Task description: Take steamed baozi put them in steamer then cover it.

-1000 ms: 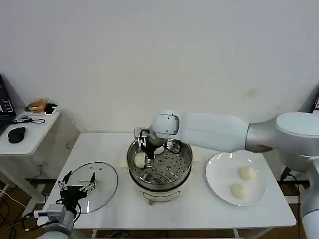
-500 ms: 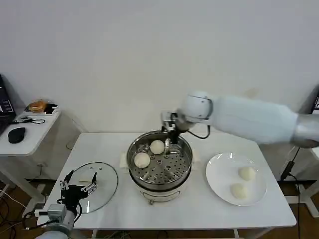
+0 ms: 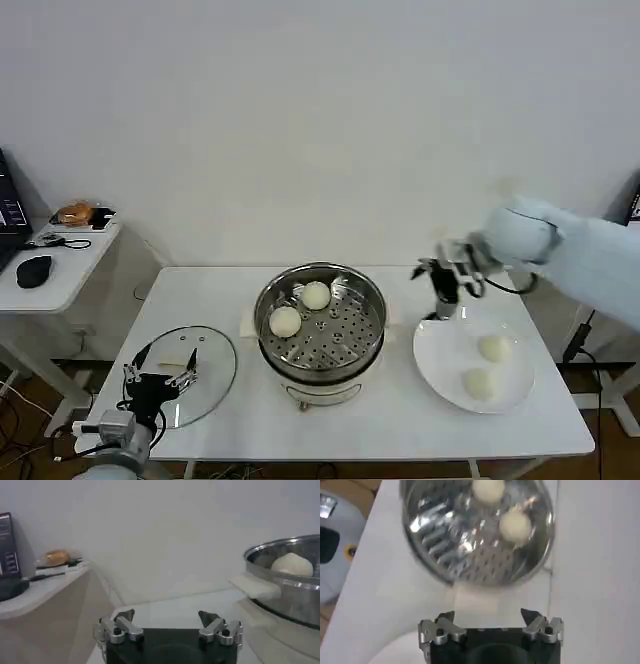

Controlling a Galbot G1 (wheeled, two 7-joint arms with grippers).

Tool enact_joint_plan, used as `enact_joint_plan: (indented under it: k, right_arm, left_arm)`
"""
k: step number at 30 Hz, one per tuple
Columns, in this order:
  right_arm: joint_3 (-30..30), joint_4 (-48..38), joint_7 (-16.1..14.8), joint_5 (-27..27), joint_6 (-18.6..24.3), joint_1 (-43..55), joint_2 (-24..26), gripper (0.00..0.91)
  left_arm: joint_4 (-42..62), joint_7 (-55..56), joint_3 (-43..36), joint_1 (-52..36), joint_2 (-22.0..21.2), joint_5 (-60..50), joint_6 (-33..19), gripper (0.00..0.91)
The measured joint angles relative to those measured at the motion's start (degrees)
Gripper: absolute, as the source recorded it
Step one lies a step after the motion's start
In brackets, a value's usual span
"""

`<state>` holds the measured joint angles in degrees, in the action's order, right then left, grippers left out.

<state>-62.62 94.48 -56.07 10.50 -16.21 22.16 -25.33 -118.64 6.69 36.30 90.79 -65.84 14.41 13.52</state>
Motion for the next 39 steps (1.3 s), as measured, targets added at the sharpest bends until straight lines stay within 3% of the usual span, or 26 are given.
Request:
enact_joint_plan:
  k: [8, 15, 25, 39]
  right_arm:
    - [6.48, 0.11, -0.47, -7.86, 3.91, -11.23, 7.2, 0.907]
    - [12.26, -1.18, 0.12, -12.64, 5.15, -20.81, 8.79, 0.907]
    - [17.93, -4.33, 1.51, -15.52, 5.16, -30.03, 5.89, 0.907]
    - [19.11, -7.18, 1.24, -17.06, 3.3, -33.86, 1.28, 0.907]
  left_arm:
    - [-0.05, 0.03, -0.34, 0.48, -0.52, -0.27, -0.05, 0.907]
    - [0.19, 0.09, -0.68, 0.51, -0.68, -0.61, -0.08, 0.907]
    - [0.27, 0.14, -0.31, 0.5, -0.66, -0.85, 0.07, 0.907]
    - [0.42, 0.11, 0.93, 1.11, -0.9, -0.85, 0.09, 0.907]
